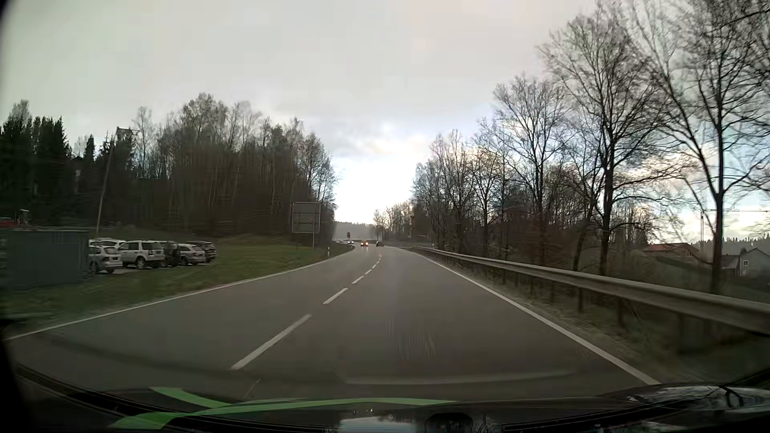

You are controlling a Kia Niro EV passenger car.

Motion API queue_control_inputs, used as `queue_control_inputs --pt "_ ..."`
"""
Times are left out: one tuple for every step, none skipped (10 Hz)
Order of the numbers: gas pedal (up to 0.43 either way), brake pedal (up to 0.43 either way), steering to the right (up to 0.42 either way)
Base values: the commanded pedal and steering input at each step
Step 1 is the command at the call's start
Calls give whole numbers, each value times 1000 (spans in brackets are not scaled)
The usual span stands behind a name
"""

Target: Follow the waypoints while adhering to traffic rules and regulations

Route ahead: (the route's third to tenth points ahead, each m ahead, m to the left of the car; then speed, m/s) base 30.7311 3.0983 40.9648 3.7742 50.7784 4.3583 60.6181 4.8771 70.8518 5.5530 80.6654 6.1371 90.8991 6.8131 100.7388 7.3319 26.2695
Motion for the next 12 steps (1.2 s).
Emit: queue_control_inputs --pt "268 0 -9" --pt "268 0 -9" --pt "268 0 -10" --pt "268 0 -10" --pt "268 0 -9" --pt "268 0 -9" --pt "268 0 -9" --pt "268 0 -9" --pt "268 0 -9" --pt "268 0 -9" --pt "268 0 -11" --pt "268 0 -12"
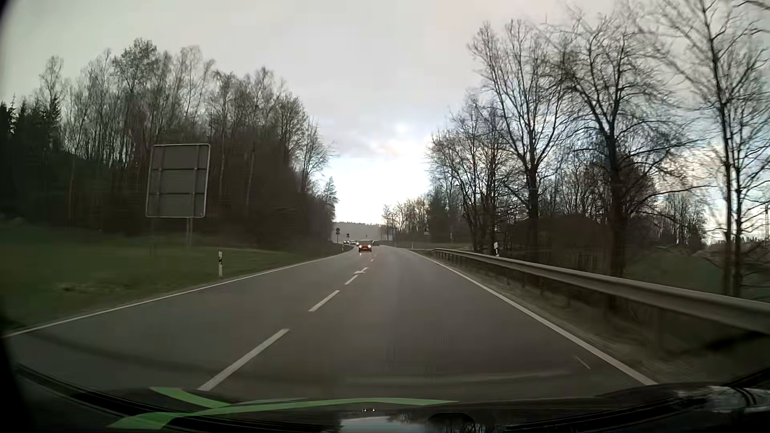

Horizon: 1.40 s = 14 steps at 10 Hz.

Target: Follow the waypoints while adhering to traffic rules and regulations

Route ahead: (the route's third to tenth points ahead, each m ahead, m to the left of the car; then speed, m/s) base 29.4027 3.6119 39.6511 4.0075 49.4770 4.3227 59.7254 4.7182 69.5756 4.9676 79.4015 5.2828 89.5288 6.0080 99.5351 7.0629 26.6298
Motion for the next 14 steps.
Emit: queue_control_inputs --pt "268 0 -12" --pt "268 0 -12" --pt "268 0 -12" --pt "268 0 -12" --pt "268 0 -12" --pt "268 0 -12" --pt "268 0 -12" --pt "268 0 -12" --pt "268 0 -12" --pt "268 0 -12" --pt "268 0 -12" --pt "268 0 -12" --pt "268 0 -12" --pt "268 0 -12"
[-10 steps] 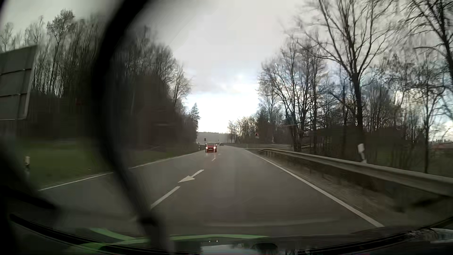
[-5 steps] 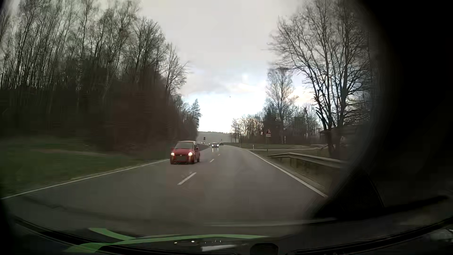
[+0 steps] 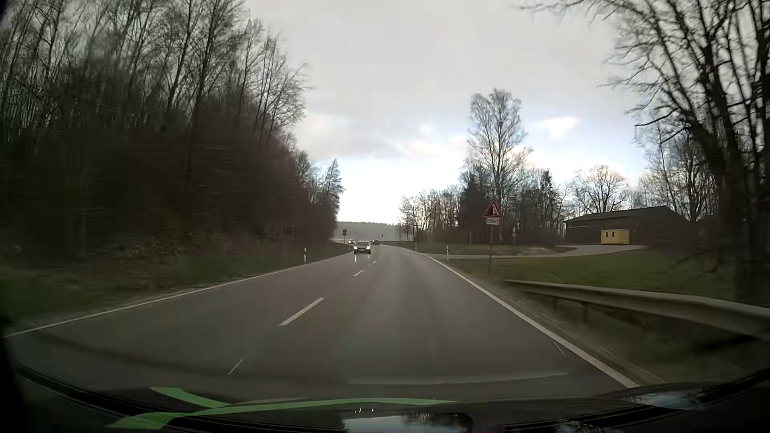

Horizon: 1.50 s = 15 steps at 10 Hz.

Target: Follow the waypoints while adhering to traffic rules and regulations

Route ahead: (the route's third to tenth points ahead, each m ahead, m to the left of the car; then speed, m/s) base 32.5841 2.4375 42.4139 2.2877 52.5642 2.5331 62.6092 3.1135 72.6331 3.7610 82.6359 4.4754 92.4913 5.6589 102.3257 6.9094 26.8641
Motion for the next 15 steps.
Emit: queue_control_inputs --pt "268 0 -11" --pt "268 0 -11" --pt "268 0 -9" --pt "260 0 -9" --pt "260 0 -9" --pt "260 0 -9" --pt "248 0 -9" --pt "220 0 -9" --pt "209 0 -9" --pt "209 0 -9" --pt "209 0 -9" --pt "197 0 -9" --pt "197 0 -9" --pt "197 0 -9" --pt "197 0 -9"
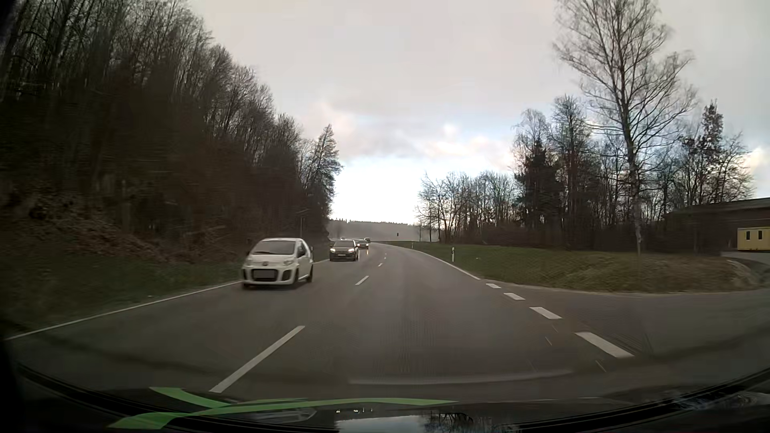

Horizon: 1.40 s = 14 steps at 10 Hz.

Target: Follow the waypoints while adhering to traffic rules and regulations

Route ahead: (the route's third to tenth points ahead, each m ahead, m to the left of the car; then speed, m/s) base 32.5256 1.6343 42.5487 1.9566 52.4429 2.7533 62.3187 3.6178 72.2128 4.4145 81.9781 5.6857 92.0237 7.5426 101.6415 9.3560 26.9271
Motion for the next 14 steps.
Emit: queue_control_inputs --pt "197 0 -8" --pt "197 0 -8" --pt "197 0 -8" --pt "189 0 -8" --pt "189 0 -7" --pt "189 0 -7" --pt "189 0 -7" --pt "189 0 -7" --pt "189 0 -7" --pt "189 0 -7" --pt "177 0 -7" --pt "177 0 -7" --pt "177 0 -7" --pt "177 0 -7"
